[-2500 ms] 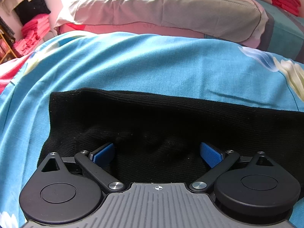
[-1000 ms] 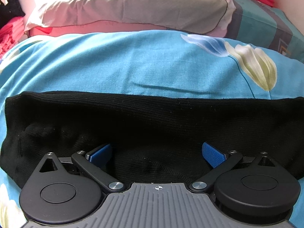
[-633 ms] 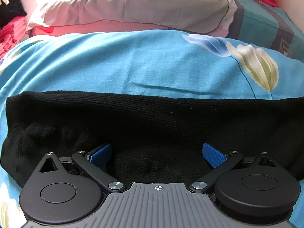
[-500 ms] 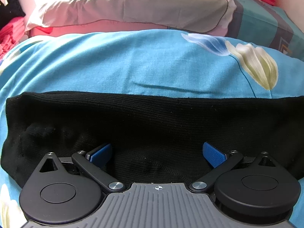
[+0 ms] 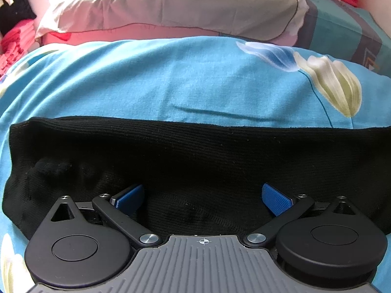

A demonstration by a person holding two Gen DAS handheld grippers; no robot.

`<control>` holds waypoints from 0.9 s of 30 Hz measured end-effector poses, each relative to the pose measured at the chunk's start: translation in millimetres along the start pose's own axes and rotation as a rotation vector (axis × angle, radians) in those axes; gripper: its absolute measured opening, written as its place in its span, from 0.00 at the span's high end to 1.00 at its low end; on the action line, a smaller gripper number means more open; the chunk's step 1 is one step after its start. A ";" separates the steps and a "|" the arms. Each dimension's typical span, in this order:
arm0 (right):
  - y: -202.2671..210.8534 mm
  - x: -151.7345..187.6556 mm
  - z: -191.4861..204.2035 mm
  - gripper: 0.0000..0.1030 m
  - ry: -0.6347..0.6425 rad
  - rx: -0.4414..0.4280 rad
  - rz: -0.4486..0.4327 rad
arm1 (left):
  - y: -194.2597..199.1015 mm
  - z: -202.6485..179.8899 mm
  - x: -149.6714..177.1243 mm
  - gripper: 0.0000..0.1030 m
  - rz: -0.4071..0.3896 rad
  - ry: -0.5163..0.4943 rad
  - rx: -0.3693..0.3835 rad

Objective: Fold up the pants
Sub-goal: 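Grasp the bunched leg cuffs with the right tool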

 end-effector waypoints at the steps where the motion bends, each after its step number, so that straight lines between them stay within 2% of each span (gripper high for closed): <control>1: 10.0 10.7 -7.0 0.46 -0.047 -0.005 0.021 | -0.2 -0.2 0.0 0.00 -0.001 0.001 -0.002; 4: 18.1 51.9 -12.7 0.44 -0.138 -0.076 0.148 | -1.4 -1.1 -0.6 0.00 0.002 0.006 -0.006; 5: 21.5 59.6 -13.5 0.41 -0.156 -0.104 0.158 | -1.7 -1.1 -0.5 0.00 0.003 0.007 -0.007; 6: 23.5 60.8 -10.9 0.31 -0.147 -0.124 0.118 | -1.9 -1.2 -0.4 0.00 0.002 0.006 -0.008; 7: 5.9 53.0 -1.0 0.24 -0.147 -0.140 0.114 | -1.9 -1.3 0.0 0.00 0.001 0.005 -0.009; 9: -4.8 44.1 -2.0 0.20 -0.177 -0.169 0.083 | -1.5 -1.1 0.6 0.00 -0.004 0.004 -0.008; 12: -25.3 26.2 -4.1 0.20 -0.190 -0.169 0.048 | -1.4 -1.2 1.1 0.00 -0.009 0.004 -0.009; 14: -43.9 10.6 -4.7 0.23 -0.217 -0.153 0.031 | -1.3 -1.2 1.2 0.00 -0.009 0.005 -0.009; 15: -47.2 8.6 -4.8 0.46 -0.223 -0.140 0.037 | -1.2 -1.1 1.4 0.00 -0.010 0.005 -0.009; 16: -47.0 10.6 0.0 0.85 -0.233 -0.171 0.083 | -1.0 -1.2 1.6 0.00 -0.012 0.005 -0.010; 17: -49.6 17.1 5.1 0.83 -0.245 -0.220 0.155 | -0.9 -1.2 1.8 0.00 -0.014 0.004 -0.011; 18: -53.4 18.5 7.5 0.83 -0.212 -0.223 0.184 | -0.9 -1.0 1.8 0.00 -0.014 0.005 -0.011; 19: -48.2 17.5 7.1 0.84 -0.120 -0.202 0.166 | -0.9 -1.0 2.0 0.00 -0.013 0.004 -0.011; 20: -49.3 11.9 0.9 0.84 -0.093 -0.193 0.148 | -1.0 -1.2 2.1 0.00 -0.011 0.004 -0.012; 22: -58.7 1.8 -23.4 0.85 -0.260 -0.221 0.146 | -1.0 -2.0 1.7 0.00 -0.007 -0.003 -0.018; 24: -61.4 0.9 -21.0 0.84 -0.271 -0.194 0.123 | -0.9 -1.8 1.6 0.00 -0.006 -0.002 -0.022; 26: -54.4 10.1 -0.7 0.79 -0.195 -0.182 0.133 | -0.8 -2.0 2.0 0.00 -0.010 -0.002 -0.024; 27: -52.0 12.0 7.7 0.68 -0.154 -0.194 0.146 | -0.7 -2.0 2.0 0.00 -0.012 -0.003 -0.025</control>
Point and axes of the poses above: each gripper's, at about its wrist camera, not at the fingertips, and y roughly against the way its jaws point, z to its left, x to its underside, the point moved 9 cm from there along -y, roughly the way its jaws point
